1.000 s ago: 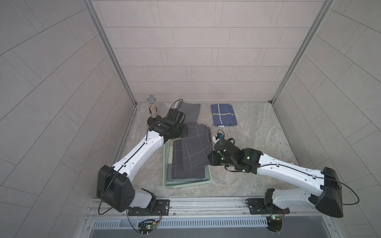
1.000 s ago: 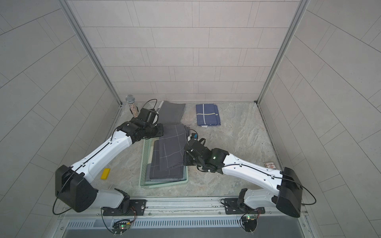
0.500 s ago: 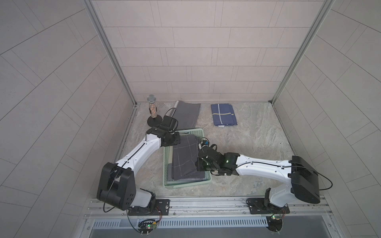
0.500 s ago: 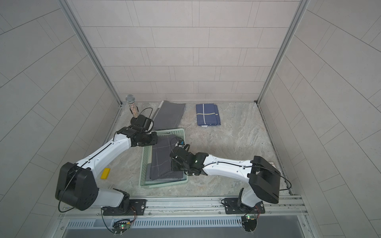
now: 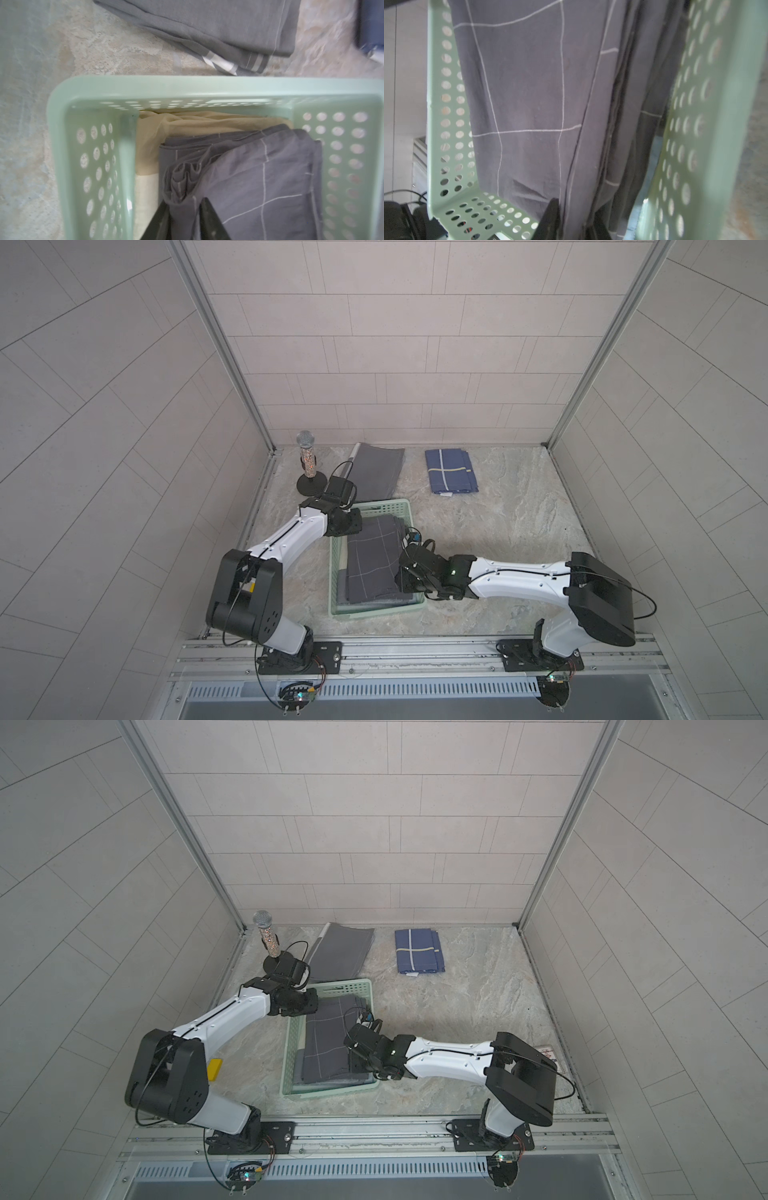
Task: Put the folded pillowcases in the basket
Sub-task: Place the pillowcase in the basket.
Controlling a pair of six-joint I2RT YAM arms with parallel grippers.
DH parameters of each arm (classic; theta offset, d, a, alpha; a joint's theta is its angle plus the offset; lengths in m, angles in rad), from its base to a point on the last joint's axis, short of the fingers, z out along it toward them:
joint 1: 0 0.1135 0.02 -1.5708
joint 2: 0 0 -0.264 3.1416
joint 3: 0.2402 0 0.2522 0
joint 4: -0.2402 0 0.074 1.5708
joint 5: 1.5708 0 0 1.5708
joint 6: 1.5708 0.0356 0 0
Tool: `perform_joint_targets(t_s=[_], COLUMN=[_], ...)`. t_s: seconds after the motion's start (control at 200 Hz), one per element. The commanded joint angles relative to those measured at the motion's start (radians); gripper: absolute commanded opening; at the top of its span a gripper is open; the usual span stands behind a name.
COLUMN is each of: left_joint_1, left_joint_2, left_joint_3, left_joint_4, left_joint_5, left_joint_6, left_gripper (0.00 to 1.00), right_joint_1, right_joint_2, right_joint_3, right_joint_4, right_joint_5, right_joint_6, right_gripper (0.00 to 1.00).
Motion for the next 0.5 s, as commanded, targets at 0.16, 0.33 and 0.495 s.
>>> perform_joint_targets(t_s=[0.16,0.33,0.495], left_joint_1=[0.006,0.002,-0.016], left_joint_2=[-0.106,-0.187,-0.222], left_joint_3=[0.050,0.126,0.093], left_joint_4=[-0.051,-0.112,-0.073], left_joint_5=[-0.063,-0.074,0.038], left_joint_6=[0.024,0.025,-0.046], left_gripper=[0.68,0.68,0.51], right_joint_1=[0.036,0.042,0.033], right_joint_2=[-0.152,-0.258,-0.284], right_joint_3=[0.025,0.063,0.049], right_joint_4=[-0.168,-0.316,-0.299], right_joint_5=[0.073,0.137,0.202], right_joint_6=[-0.054,-0.104,-0.154], right_gripper=[0.60,0.60,0.13])
